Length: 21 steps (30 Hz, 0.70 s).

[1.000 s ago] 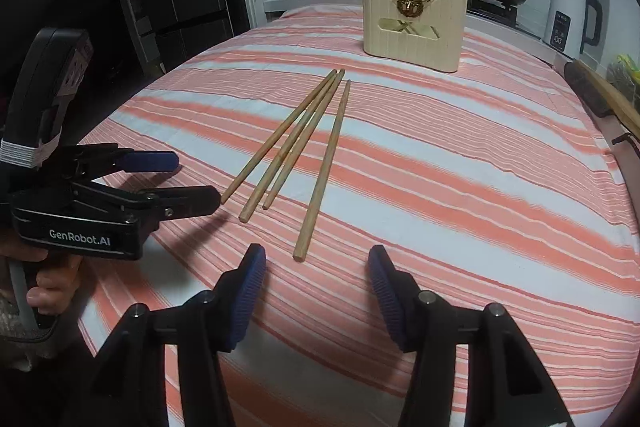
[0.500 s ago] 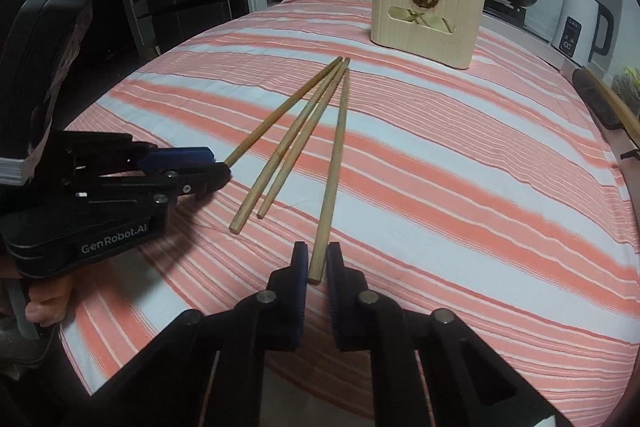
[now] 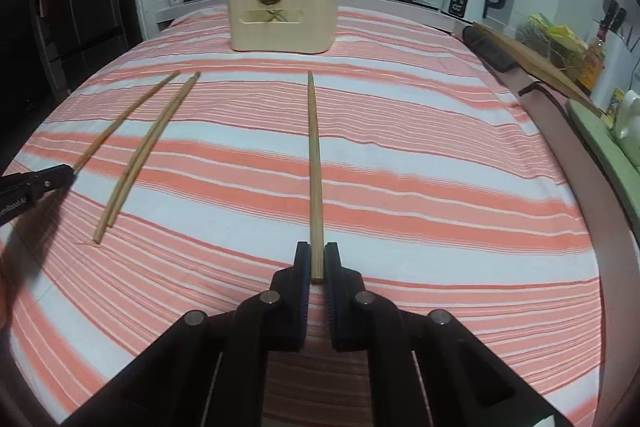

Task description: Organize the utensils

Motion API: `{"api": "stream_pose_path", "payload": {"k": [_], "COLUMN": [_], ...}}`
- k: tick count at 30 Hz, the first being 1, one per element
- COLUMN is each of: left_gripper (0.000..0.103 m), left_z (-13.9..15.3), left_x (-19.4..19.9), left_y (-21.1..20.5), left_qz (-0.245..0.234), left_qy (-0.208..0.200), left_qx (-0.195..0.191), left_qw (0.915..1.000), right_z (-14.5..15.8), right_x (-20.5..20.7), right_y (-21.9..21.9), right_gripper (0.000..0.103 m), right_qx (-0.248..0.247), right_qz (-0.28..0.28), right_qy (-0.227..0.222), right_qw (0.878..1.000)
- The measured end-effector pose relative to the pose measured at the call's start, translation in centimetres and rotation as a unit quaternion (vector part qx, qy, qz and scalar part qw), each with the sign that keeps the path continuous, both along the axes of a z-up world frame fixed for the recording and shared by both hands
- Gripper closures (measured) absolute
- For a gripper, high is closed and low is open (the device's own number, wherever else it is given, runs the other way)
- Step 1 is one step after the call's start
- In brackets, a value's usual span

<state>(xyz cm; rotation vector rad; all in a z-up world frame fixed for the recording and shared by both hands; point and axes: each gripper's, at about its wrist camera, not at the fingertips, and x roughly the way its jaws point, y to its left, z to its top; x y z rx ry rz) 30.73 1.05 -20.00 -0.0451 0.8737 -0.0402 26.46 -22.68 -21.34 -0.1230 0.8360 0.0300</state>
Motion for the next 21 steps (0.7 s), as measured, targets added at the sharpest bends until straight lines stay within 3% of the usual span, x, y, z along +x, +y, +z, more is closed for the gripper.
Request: {"api": "stream_pose_path", "payload": {"k": [5, 7, 8, 9, 11, 13, 15, 21], "left_gripper": [0.098, 0.092, 0.08, 0.065, 0.046, 0.042, 0.036, 0.021], "left_z": [-0.4, -0.4, -0.4, -0.4, -0.4, -0.7, -0.8, -1.0], "left_x": [1.6, 1.8, 1.8, 1.8, 1.6, 1.3, 0.9, 0.6], "left_y": [1.2, 1.5, 1.6, 1.7, 1.6, 1.1, 0.7, 1.5], "left_qz": [-0.003, -0.01, -0.015, -0.019, -0.029, -0.041, -0.046, -0.029], "left_qy": [0.012, 0.015, 0.015, 0.015, 0.014, 0.015, 0.013, 0.019], "left_qx": [-0.008, -0.015, -0.018, -0.018, -0.008, 0.014, 0.034, 0.035], "left_qw": [0.9999, 0.9997, 0.9996, 0.9996, 0.9994, 0.9989, 0.9983, 0.9988], "right_z": [-0.1, -0.1, -0.2, -0.1, -0.1, -0.2, -0.2, -0.3], "right_x": [0.6, 0.7, 0.7, 0.6, 0.6, 0.6, 0.6, 0.3], "right_y": [-0.9, -1.1, -1.1, -1.2, -1.3, -1.5, -1.7, -2.4], "right_gripper": [0.096, 0.095, 0.094, 0.089, 0.075, 0.067, 0.067, 0.067], "right_qx": [-0.001, 0.007, 0.01, 0.014, 0.021, 0.027, 0.033, 0.046], "right_qz": [-0.004, 0.001, 0.003, 0.005, 0.007, 0.01, 0.013, 0.029], "right_qy": [0.0, 0.0, 0.0, 0.0, 0.001, 0.003, 0.005, 0.007], "right_qw": [1.0, 1.0, 1.0, 1.0, 1.0, 1.0, 0.999, 0.999]}}
